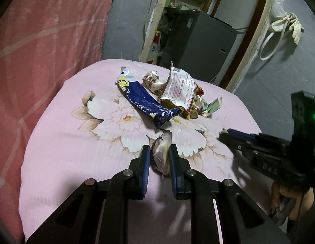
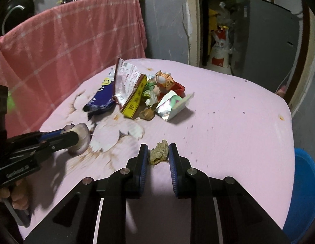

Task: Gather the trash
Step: 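Lift both held pieces and carry them over the blue basin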

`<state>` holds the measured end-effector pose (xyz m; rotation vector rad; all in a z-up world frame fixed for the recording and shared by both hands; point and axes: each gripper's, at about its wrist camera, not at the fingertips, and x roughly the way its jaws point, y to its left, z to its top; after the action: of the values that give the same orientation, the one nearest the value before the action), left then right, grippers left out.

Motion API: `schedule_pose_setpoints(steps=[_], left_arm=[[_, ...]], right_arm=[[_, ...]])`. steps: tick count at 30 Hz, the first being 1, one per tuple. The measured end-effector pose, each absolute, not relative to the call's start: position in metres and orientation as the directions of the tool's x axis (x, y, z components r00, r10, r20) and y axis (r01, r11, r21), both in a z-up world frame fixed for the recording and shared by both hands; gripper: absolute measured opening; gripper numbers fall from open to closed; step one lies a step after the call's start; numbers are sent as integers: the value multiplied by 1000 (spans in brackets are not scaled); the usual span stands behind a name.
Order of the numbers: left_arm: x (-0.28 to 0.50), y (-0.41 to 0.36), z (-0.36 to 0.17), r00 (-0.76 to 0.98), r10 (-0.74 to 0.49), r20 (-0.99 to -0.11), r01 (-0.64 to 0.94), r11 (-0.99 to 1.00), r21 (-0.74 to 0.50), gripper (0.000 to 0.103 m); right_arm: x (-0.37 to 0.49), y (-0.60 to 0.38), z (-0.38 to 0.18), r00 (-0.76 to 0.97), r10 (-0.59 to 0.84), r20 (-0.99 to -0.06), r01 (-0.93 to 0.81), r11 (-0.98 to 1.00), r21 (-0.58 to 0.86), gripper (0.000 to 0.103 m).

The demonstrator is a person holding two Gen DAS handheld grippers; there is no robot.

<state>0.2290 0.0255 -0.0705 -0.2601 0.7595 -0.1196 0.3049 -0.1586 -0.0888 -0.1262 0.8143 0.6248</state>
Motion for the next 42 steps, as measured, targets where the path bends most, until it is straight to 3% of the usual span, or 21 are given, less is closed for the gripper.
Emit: schedule_pose_setpoints(steps=[23,42], left_arm=[[186,8,-33,816,-210,-539,56,956,-287,14],[177,-35,59,920,-282,-270,225,948,-225,14]], right_arm=[[238,-188,-46,688,477,-548,-502,857,117,18],[192,-255,51,897,379,-229,-369,925,86,18]])
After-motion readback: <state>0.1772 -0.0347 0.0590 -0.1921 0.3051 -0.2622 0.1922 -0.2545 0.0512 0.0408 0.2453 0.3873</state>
